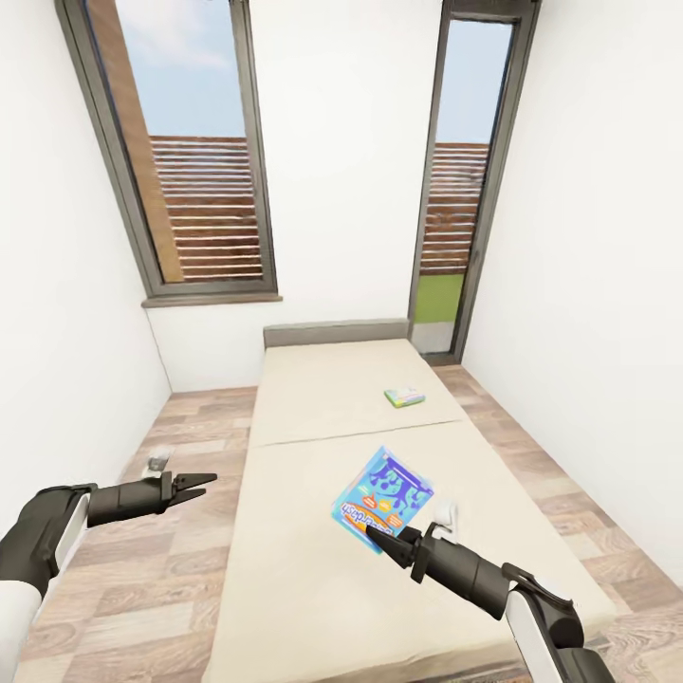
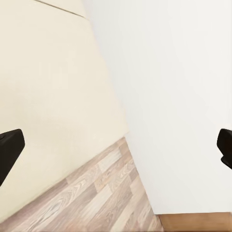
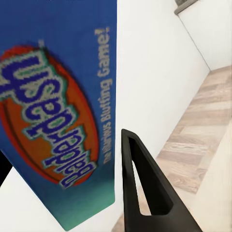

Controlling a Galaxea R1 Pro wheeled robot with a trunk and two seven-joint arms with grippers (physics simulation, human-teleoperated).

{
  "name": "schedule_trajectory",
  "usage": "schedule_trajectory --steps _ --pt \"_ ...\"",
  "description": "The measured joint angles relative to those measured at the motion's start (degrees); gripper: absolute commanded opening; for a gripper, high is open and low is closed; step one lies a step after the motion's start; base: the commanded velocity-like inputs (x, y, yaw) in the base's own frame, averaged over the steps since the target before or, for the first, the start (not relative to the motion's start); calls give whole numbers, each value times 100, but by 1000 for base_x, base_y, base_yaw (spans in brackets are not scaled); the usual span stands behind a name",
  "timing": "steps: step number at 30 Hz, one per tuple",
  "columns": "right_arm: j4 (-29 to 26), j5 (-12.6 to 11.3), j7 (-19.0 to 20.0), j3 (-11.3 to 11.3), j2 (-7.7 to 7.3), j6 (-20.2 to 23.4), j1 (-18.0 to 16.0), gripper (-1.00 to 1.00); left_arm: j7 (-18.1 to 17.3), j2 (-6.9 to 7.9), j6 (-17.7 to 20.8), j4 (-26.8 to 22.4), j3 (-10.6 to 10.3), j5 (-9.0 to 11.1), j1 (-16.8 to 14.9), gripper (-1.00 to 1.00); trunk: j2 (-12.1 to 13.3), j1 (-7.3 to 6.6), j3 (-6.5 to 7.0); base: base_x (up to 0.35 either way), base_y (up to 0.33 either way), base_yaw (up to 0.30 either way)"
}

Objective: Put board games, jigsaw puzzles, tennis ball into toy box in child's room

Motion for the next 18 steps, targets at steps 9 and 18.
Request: schedule_trajectory --steps 9,18 --pt "-2 21 0 2 3 -3 0 -100 1 0 0 0 0 -1 -3 100 0 0 74 0 0 -172" --pt "-1 11 6 6 2 -212 0 -100 0 0 -4 0 0 -2 -2 100 0 0 149 0 0 -167"
